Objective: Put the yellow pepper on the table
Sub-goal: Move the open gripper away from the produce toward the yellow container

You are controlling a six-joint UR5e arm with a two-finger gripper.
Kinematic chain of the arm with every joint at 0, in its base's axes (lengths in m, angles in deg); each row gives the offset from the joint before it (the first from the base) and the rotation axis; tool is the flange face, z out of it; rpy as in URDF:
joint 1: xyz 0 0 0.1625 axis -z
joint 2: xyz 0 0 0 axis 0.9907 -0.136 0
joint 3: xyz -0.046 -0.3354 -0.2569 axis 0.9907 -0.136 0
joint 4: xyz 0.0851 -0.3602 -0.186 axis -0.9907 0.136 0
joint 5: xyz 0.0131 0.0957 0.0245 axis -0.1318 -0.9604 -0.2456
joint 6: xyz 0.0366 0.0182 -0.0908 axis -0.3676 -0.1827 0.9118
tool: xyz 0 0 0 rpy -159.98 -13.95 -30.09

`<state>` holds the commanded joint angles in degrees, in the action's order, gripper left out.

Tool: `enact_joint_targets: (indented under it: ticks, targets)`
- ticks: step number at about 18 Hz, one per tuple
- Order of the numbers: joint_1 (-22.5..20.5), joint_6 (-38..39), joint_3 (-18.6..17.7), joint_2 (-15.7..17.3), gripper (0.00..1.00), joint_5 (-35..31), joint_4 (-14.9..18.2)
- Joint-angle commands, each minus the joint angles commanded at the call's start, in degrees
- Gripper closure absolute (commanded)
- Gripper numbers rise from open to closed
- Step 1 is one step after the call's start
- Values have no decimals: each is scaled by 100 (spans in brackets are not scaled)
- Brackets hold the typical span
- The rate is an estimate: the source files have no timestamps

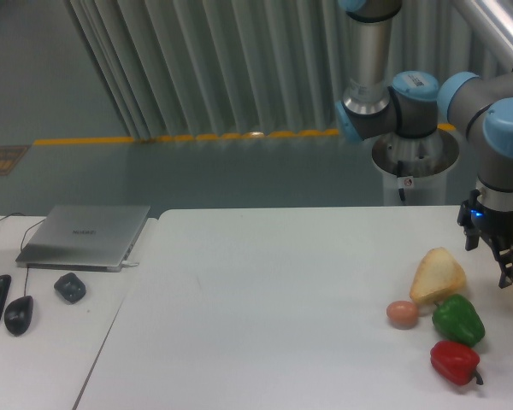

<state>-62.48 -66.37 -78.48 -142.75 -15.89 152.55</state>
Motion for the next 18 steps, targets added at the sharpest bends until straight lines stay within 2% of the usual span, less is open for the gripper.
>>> enact_joint_targets:
  ticks: [5,11,15,18]
  targets:
    - [-158,-27,44,-26,0,202,-9]
    - [-114,35,-53,-17,0,167,-105]
    - [-325,-70,26,-17,0,141,-193]
    - [-527,-867,61,-96,0,132,-263]
